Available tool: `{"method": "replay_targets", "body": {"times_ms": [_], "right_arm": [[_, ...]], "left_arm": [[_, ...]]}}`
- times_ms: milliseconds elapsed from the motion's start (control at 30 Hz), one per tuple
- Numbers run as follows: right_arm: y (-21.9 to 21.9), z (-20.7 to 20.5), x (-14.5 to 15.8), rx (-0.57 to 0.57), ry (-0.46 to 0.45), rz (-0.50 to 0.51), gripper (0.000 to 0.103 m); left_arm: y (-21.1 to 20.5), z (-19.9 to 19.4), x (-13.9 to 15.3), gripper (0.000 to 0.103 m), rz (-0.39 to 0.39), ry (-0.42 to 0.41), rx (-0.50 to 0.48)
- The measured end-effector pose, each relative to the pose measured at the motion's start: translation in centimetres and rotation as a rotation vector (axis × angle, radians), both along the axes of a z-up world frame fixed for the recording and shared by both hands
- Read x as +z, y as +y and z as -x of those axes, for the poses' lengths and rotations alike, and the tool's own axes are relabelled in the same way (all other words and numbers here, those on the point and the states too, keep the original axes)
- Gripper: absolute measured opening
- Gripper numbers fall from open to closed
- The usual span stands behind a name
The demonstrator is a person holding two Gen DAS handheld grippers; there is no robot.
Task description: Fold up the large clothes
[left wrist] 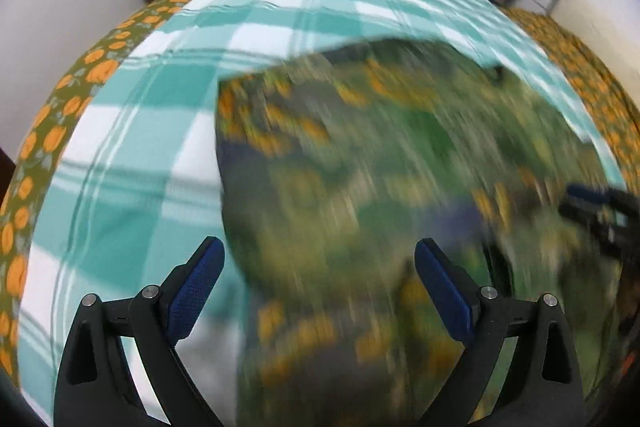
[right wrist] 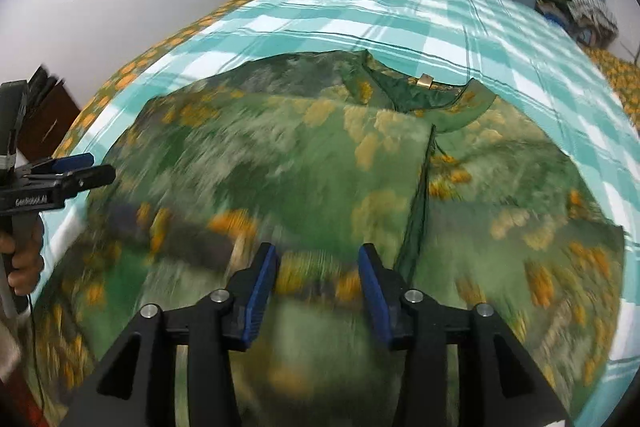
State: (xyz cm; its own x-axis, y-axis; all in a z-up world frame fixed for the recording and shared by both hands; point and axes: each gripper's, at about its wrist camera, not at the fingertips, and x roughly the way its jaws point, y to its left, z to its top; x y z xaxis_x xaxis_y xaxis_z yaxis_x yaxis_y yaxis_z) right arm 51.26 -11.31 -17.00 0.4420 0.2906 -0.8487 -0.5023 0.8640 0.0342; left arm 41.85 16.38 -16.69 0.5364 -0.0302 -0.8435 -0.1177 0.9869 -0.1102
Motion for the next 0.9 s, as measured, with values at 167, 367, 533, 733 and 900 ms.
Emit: {"method": "replay_targets", "body": {"times_ms": [167,367,533,733,900], "right_arm": [[-5.4,6.2,1.1,-0.043,-0.025,-0.006,0.046],[-16.2,11.9,0.8,-0.241,0.03,0.061,0.046],[-19.9,17.9,-1.0,-0.277,0.136,0.09,0.046],[-19.4,23.2,0.1,-0.285,0.122,0.17,0.048],[-17.5,24.5,-0.7,-0.211,0.201,0.154,0.049]], "left_arm": [[-3.6,7.7,-0.8,0.096,-0.075,0.028,-0.14],[-4.9,13.7,-1.7,0.099,-0.074,0.072,-0.169],[-5.2,16.4,-1.5,0.099,-0.078,0.092,-0.164],[-7.1,18.8,0.7,0.099,-0.053,0.064,-0.192],[-9.7,19.2,-1.5,0.099,-0.158,0.159,-0.29]]}}
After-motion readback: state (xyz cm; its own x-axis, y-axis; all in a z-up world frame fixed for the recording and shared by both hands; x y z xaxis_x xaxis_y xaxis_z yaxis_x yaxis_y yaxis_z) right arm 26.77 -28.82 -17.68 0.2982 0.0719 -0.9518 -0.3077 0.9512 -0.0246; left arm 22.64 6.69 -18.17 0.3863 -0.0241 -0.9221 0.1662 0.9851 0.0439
